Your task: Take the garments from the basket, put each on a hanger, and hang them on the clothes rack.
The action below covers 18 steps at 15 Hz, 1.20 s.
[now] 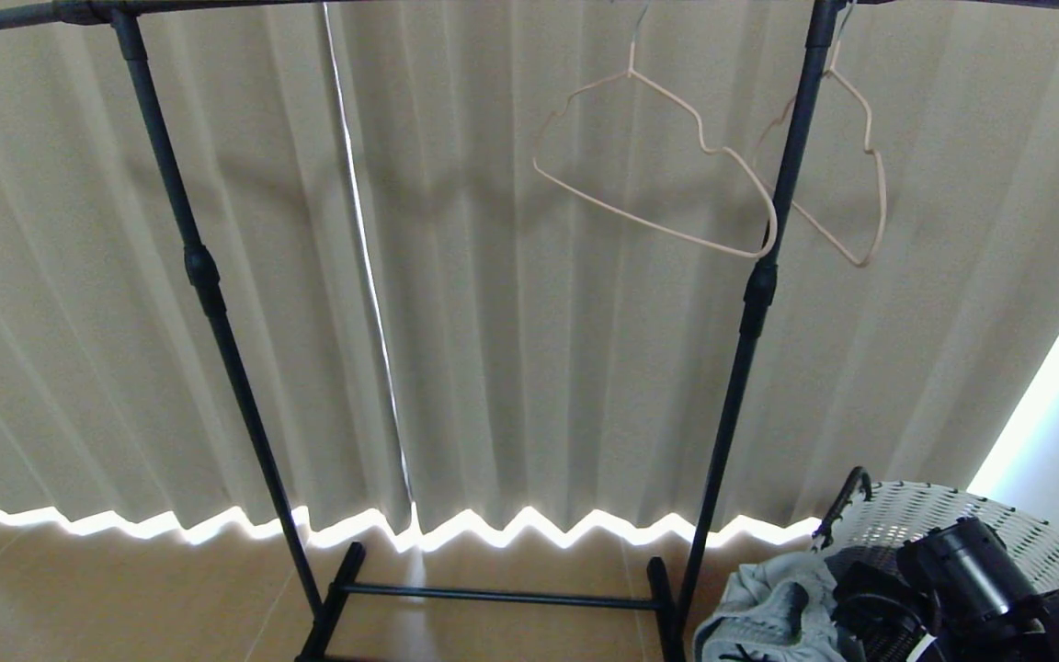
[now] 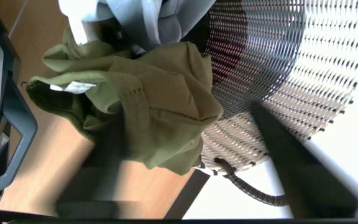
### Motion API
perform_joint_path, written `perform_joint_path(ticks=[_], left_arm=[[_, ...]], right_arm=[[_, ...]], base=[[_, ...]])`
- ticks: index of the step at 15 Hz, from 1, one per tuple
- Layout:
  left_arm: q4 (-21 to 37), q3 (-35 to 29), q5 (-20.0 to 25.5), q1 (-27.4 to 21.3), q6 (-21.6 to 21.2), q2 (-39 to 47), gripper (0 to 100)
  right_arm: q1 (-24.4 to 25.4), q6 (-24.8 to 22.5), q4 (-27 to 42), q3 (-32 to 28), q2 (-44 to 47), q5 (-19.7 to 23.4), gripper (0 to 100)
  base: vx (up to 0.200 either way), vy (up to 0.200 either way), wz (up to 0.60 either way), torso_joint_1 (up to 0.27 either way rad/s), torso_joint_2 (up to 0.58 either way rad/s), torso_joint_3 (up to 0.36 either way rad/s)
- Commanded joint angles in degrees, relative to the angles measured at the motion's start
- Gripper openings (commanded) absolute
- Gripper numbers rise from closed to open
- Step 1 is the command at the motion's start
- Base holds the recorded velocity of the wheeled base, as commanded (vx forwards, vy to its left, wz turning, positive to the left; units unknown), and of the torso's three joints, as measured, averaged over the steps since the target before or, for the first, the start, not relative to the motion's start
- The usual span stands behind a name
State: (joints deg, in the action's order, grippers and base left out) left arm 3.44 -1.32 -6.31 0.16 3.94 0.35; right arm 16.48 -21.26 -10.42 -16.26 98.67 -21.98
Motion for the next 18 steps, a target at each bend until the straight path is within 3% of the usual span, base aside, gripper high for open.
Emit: perform_joint_path(ticks=[1,4,7,8,9,12,14,18], left_arm=[[0.0,0.0,0.0,0.0,0.0,0.0,100],[0.0,0.0,0.0,0.0,0.0,0.0,100],[0.0,0.0,0.0,0.0,0.0,0.0,100],[0.0,0.0,0.0,0.0,0.0,0.0,100],[0.0,0.0,0.0,0.0,-0.1,0.0,100],[0.0,0.0,0.0,0.0,-0.2,0.0,100],[0.0,0.0,0.2,0.0,-0.5,0.0,100],[0.0,0.0,0.2,0.0,-0.6,0.0,100]], right_arm=[[0.0,0.0,-0.1,0.1,-0.4,-0.1,0],[0.3,0.2,0.0,1.8,-7.4,-0.2,0],[0.0,0.3,0.2,1.8,-20.3,0.0,0],[0.0,0.3,0.2,1.8,-20.3,0.0,0],[-2.1,0.3,0.1,1.8,-30.4,0.4,0],[-4.2,0.3,0.1,0.8,-43.9,0.7,0],[-4.6,0.2,0.7,-1.1,-49.2,1.1,0],[-4.7,0.0,0.9,-0.9,-51.4,1.2,0]], base=[[0.000,0.000,0.00,0.000,0.00,0.000],[0.000,0.000,0.00,0.000,0.00,0.000],[0.000,0.000,0.00,0.000,0.00,0.000],[0.000,0.000,0.00,0.000,0.00,0.000],[0.000,0.000,0.00,0.000,0.00,0.000],[0.000,0.000,0.00,0.000,0.00,0.000],[0.000,0.000,0.00,0.000,0.00,0.000],[0.000,0.000,0.00,0.000,0.00,0.000]])
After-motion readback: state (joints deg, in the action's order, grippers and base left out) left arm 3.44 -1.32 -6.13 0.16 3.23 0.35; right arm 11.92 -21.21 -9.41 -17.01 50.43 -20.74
